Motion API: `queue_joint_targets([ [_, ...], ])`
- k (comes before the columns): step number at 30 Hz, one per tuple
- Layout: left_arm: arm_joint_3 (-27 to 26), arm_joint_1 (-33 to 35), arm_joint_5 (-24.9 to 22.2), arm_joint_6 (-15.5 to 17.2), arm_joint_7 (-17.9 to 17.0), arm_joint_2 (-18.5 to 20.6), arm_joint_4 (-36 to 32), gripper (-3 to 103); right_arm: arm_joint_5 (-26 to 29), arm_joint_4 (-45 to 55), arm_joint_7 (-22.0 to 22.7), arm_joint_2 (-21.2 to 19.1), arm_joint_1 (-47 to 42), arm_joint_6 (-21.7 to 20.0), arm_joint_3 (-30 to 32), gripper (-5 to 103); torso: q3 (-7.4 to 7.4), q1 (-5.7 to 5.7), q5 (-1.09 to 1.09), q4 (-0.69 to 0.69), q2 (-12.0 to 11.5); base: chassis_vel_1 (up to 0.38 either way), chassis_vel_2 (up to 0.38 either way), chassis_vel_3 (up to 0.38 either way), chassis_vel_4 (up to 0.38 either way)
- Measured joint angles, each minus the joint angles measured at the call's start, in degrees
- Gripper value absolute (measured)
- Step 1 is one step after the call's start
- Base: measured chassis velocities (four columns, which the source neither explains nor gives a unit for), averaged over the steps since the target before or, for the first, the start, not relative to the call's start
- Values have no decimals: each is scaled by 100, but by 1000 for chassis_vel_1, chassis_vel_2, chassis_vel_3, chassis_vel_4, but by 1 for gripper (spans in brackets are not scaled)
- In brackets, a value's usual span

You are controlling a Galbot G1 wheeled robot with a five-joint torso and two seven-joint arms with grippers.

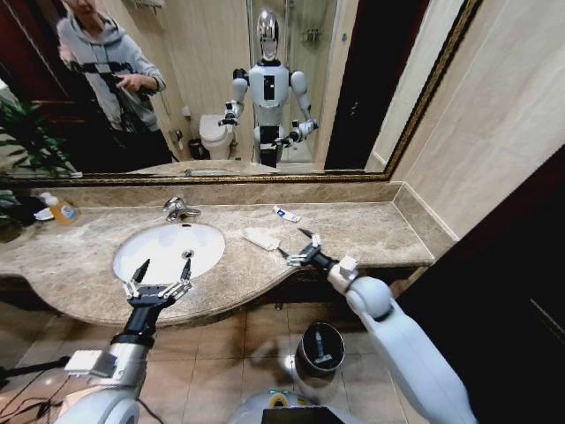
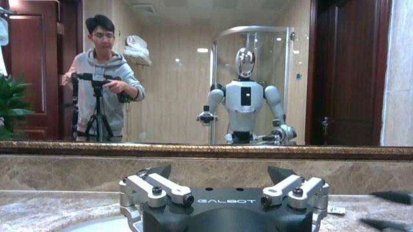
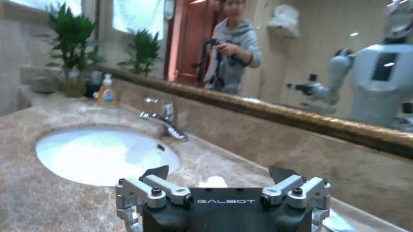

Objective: Pick up the trash from the sink and place it in the trash bin.

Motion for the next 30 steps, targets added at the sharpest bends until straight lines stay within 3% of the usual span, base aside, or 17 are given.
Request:
queue_joint_targets([
  [3,0,0,0,0,0,0,0,100,-142,-620,53,252,581,-30,-490,100,0,0,-1,0,0,0,0,0,0],
  [10,0,0,0,0,0,0,0,100,-394,-1490,193,620,1196,-42,-946,100,0,0,-1,1,0,0,0,0,0],
  [30,0,0,0,0,0,0,0,100,-309,-2504,414,802,1585,-215,-1109,100,0,0,-1,0,0,0,0,0,0],
])
